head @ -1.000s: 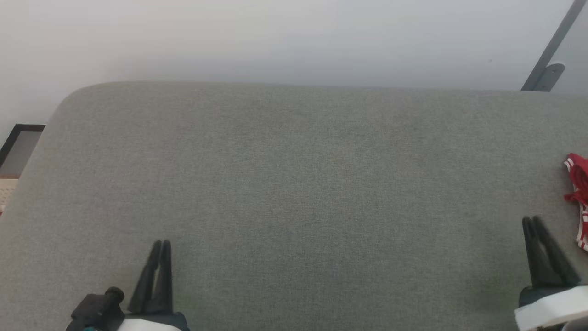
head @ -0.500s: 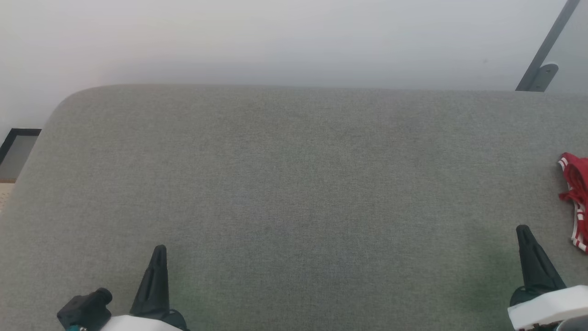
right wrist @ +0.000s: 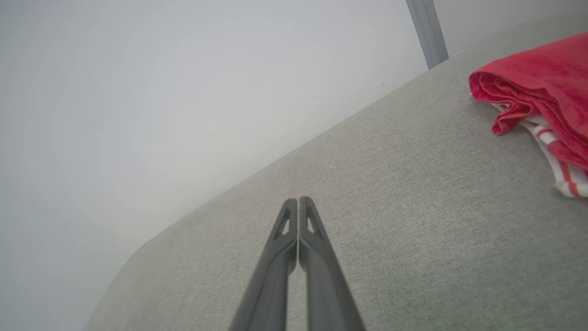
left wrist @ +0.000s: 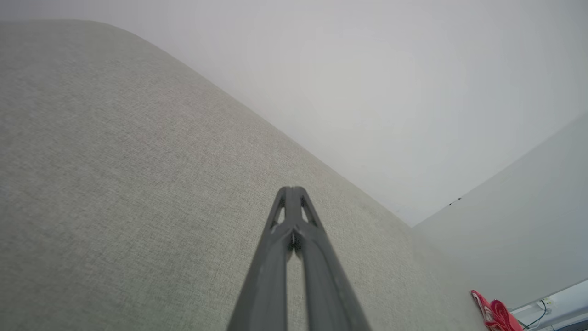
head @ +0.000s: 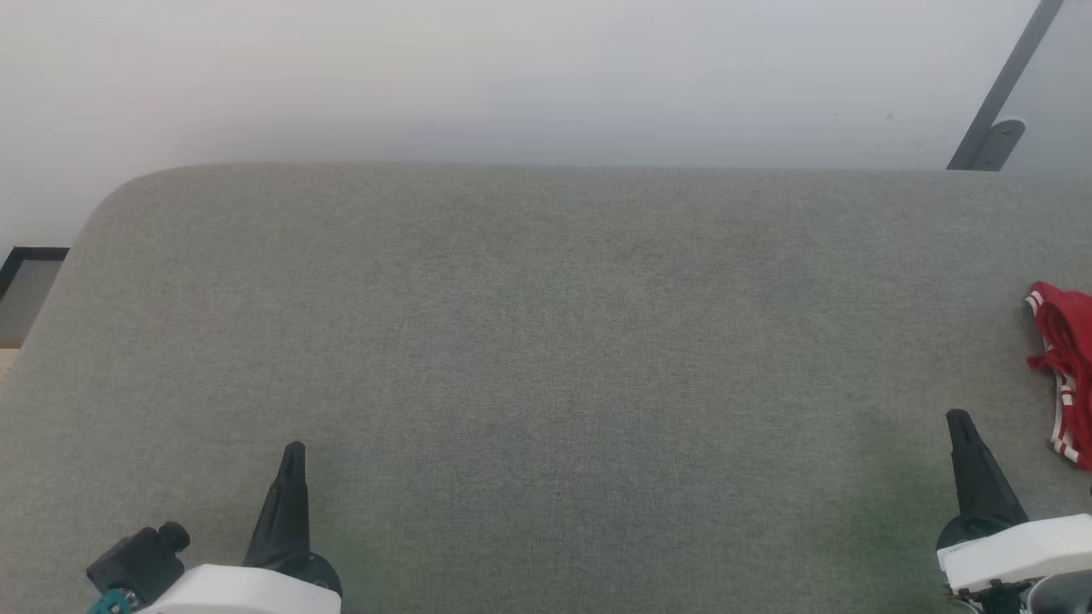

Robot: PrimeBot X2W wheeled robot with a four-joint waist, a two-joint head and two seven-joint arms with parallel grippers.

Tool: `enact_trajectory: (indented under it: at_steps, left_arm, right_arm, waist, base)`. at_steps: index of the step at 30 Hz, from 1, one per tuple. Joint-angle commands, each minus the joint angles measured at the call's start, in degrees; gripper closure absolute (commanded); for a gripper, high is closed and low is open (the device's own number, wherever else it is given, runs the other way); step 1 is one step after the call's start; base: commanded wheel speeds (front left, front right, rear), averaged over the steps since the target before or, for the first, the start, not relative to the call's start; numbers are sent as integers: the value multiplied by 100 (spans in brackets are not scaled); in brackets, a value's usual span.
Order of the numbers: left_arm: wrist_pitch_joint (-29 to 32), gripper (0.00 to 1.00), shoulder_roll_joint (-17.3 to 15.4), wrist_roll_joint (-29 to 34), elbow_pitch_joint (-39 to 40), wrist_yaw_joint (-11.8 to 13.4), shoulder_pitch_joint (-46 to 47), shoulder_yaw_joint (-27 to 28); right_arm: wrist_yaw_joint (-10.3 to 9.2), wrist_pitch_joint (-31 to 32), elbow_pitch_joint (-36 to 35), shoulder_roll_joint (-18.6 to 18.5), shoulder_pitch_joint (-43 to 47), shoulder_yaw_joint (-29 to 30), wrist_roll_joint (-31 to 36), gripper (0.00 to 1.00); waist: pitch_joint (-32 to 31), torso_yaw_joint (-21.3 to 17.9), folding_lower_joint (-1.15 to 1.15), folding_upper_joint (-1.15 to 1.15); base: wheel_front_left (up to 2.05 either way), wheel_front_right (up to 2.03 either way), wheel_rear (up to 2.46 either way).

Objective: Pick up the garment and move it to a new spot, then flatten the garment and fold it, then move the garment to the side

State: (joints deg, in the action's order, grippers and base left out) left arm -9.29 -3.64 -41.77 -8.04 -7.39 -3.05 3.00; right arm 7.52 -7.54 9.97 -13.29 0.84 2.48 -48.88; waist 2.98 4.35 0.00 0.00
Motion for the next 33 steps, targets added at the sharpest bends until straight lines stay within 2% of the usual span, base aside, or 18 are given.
enact_trajectory:
  at_steps: [1,12,33]
  left_arm:
    - [40,100,-59,-175,34,-4,146,-4]
    - [269,100,-81,-1111,-60,-6,293,0]
    - [629,100,-91,-2462,-225,-9,511,35]
  right_arm:
    - [-1,43,-33,-14,-129,57,-154,100]
    - [-1,283,36,165,-240,107,-916,100]
    - [-1,639,158,444,-408,199,-2040,100]
  waist:
    - [-3,-5,0,0]
    - [-37,-58,0,0]
    - [-98,-152,0,0]
  base:
    - [0,0,0]
    - [0,0,0]
    - [0,0,0]
